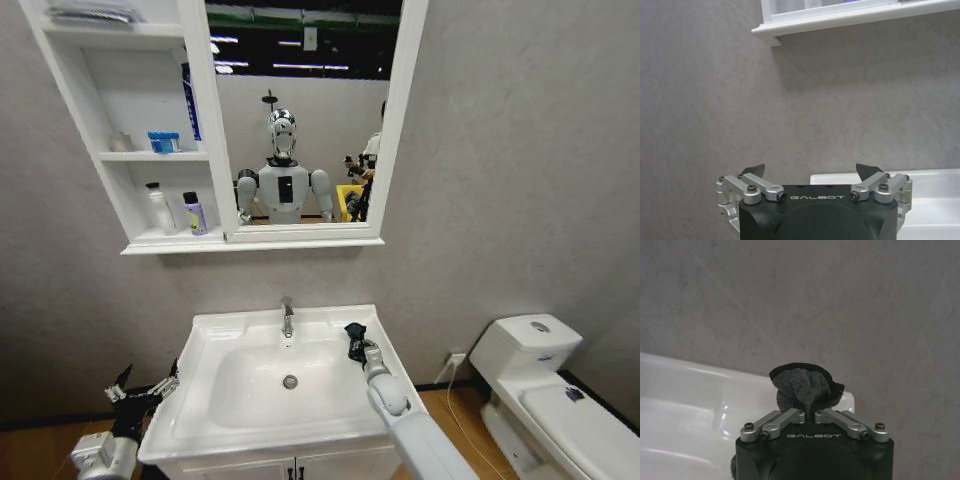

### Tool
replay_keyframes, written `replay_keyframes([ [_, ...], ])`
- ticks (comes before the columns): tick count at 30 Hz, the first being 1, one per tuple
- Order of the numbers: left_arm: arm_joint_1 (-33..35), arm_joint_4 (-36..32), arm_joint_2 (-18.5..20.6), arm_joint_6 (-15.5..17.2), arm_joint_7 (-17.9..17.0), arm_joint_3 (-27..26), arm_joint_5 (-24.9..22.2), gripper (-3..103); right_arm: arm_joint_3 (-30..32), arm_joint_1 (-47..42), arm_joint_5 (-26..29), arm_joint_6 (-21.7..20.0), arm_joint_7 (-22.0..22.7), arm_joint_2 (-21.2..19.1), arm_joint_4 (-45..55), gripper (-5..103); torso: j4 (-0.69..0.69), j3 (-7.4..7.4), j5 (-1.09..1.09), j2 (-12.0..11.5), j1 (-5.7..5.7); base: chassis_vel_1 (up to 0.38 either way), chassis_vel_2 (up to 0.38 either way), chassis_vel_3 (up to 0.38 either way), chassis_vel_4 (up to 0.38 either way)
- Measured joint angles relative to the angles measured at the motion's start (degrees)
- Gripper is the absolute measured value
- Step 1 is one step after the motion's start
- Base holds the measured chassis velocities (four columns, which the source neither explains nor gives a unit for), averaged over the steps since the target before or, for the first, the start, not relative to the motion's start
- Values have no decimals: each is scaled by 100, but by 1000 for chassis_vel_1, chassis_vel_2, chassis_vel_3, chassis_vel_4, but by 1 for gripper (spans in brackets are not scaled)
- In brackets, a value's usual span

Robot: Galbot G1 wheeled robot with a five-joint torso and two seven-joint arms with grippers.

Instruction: Move facial cleanser and shampoo from washbasin to cabinet, then wipe washbasin with towel.

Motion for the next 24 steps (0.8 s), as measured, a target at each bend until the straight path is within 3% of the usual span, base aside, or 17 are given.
replay_keyframes([
  [4, 0, 0, 0, 0, 0, 0, 0, 100, 92, 373, 49, 390, -455, -112, -459, 4, 2, 0, -1, 0, 0, 0, 0, 0, 0],
  [8, 0, 0, 0, 0, 0, 0, 0, 100, 91, 452, 168, 363, -582, -137, -617, 3, 1, 0, 1, 0, 0, 0, 0, 0, 0],
  [10, 0, 0, 0, 0, 0, 0, 0, 100, 98, 512, 169, 336, -668, -106, -830, 14, 0, 0, 0, 0, 0, 0, 0, 0, 0],
  [11, 0, 0, 0, 0, 0, 0, 0, 100, 98, 512, 169, 336, -668, -106, -830, 14, 0, 0, 0, 0, 0, 0, 0, 0, 0],
  [12, 0, 0, 0, 0, 0, 0, 0, 100, 98, 595, 171, 421, -787, -64, -1073, 19, 1, 0, 0, 0, -1, 0, 0, 0, 0],
  [13, 0, 0, 0, 0, 0, 0, 0, 100, 97, 732, 358, 557, -935, 12, -1340, 35, 2, 0, 0, 0, 0, 0, 0, 0, 0],
  [14, 0, 0, 0, 0, 0, 0, 0, 100, 97, 732, 358, 557, -935, 12, -1340, 35, 2, 0, 0, 0, 0, 0, 0, 0, 0],
  [18, 0, 0, 0, 0, 0, 0, 0, 100, 100, 627, 494, 440, -711, -9, -1032, 51, 2, 0, 0, 0, -1, 0, 0, 0, 0],
  [19, 0, 0, 0, 0, 0, 0, 0, 100, 132, 452, 464, 266, -425, -66, -650, 62, 3, 0, 0, 0, 0, 0, 0, 0, 0],
  [21, 0, 0, 0, 0, 0, 1, 0, 100, 161, 302, 441, 157, -240, -117, -387, 62, 3, -1, -1, 0, 0, 0, 0, 0, 0],
  [23, -1, 0, 1, 0, 0, 0, 0, 100, 320, -314, 356, -188, 218, -304, 499, 73, 1, 0, 2, 0, 0, 0, 0, 0, 0],
  [24, -1, 0, 1, 0, 0, 0, 0, 100, 320, -314, 356, -188, 218, -304, 499, 73, 1, 0, 2, 0, 0, 0, 0, 0, 0],
])
